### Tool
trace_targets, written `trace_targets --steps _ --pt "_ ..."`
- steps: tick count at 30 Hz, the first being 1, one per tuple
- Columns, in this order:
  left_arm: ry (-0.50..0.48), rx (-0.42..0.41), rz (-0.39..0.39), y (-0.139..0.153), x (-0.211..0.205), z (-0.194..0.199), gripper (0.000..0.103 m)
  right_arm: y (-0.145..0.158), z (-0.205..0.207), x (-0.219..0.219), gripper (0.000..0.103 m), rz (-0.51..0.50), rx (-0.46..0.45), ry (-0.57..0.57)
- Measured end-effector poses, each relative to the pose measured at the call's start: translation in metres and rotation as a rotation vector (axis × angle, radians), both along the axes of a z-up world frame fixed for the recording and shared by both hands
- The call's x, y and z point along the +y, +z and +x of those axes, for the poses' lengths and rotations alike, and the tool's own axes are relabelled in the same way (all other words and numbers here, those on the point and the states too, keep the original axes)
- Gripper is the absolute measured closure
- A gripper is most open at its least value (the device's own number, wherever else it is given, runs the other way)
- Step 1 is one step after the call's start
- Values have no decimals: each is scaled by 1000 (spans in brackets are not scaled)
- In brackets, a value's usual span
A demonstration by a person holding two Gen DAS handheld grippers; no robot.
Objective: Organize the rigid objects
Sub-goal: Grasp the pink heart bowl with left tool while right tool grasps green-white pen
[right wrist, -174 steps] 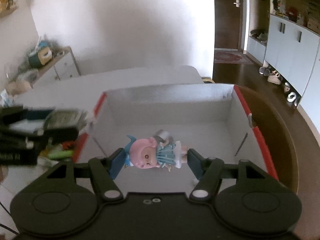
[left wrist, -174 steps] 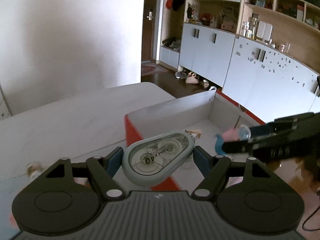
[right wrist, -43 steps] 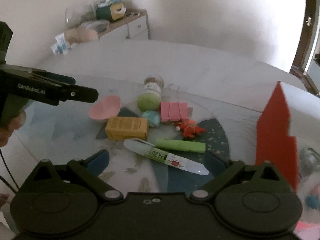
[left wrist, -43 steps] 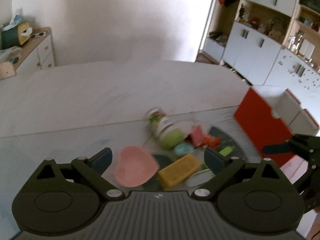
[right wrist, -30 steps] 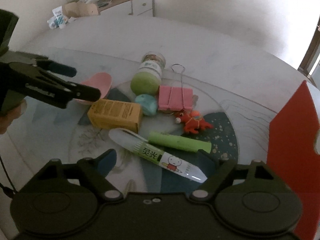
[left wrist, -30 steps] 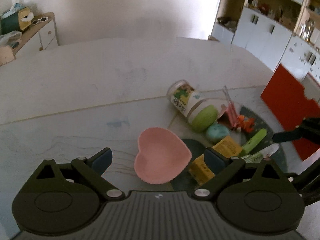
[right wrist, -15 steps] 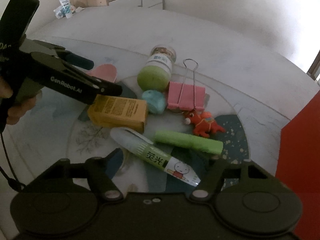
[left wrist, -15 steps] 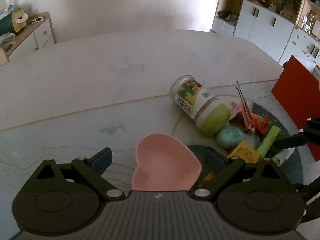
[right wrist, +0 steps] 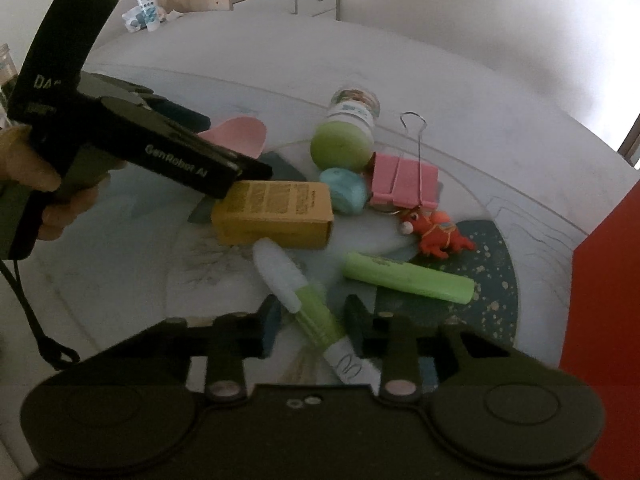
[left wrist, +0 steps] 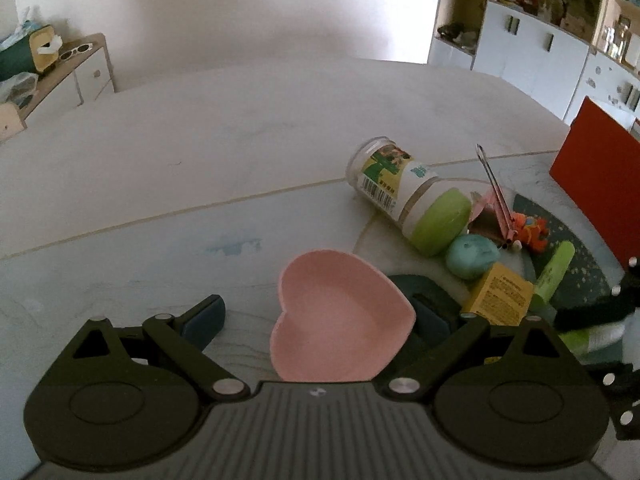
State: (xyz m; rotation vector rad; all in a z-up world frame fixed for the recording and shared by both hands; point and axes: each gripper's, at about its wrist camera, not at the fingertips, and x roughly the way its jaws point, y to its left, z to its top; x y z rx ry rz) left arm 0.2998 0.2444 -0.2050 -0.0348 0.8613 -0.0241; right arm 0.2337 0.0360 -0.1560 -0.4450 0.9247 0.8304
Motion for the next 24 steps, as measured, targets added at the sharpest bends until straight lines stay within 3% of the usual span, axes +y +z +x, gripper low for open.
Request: trace_targets --steps 4,6,7,15,24 --pt "-7 -12 -20 3 -1 -1 19 -1 -6 3 81 -5 -10 -14" --pt "-25 -20 -24 4 -2 -3 34 0 -10 2 87 -1 -8 -28" --pt "-30 -19 -22 5 -3 -3 36 0 -10 1 87 8 2 -39" --pt "-16 -3 -48 8 -3 -8 37 8 -17 -16 87 68 40 -184" --pt "23 -8 -95 30 4 -29 37 39 -23 -50 87 159 56 -309"
